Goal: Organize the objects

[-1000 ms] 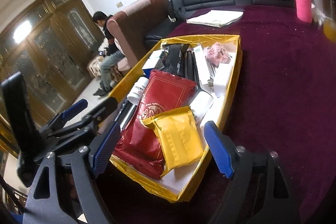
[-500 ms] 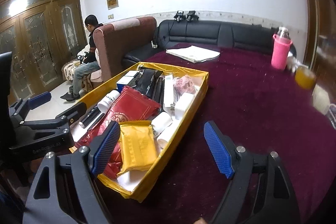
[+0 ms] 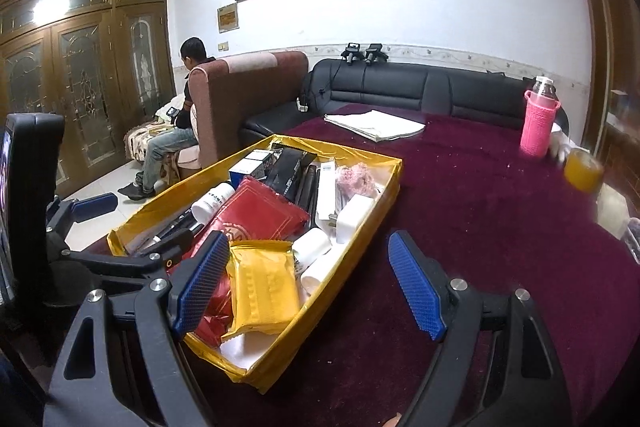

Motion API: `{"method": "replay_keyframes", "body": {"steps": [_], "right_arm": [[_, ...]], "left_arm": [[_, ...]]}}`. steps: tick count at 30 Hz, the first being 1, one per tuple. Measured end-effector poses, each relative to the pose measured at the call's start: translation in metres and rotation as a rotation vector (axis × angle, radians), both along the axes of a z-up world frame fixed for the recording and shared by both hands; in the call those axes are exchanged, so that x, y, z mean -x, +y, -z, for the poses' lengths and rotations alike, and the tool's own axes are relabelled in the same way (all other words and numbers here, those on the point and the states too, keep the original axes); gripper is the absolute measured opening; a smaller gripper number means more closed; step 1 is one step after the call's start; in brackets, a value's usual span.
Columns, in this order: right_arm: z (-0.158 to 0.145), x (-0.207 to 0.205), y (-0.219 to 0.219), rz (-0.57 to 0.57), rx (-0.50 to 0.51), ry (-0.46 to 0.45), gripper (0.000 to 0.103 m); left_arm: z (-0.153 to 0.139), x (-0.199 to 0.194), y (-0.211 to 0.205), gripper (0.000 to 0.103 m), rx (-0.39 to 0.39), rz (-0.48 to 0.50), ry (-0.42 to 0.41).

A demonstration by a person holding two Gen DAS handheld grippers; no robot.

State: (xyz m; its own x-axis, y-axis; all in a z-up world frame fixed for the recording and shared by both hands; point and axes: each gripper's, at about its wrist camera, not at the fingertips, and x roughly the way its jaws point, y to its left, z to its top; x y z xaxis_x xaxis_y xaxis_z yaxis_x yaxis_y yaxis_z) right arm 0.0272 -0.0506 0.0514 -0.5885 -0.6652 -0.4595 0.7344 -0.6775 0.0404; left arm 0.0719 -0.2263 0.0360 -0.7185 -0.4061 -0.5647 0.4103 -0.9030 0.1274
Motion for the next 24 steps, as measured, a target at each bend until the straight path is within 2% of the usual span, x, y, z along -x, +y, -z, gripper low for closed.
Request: {"method": "replay_keyframes", "body": {"steps": [24], "right_arm": [[0.0052,0.0056,0.0003,0.009,-0.008,-0.025,0.083]], "left_arm": [[0.0003,-0.0039,0.0029,0.100,0.016,0.002,0.001]]}}
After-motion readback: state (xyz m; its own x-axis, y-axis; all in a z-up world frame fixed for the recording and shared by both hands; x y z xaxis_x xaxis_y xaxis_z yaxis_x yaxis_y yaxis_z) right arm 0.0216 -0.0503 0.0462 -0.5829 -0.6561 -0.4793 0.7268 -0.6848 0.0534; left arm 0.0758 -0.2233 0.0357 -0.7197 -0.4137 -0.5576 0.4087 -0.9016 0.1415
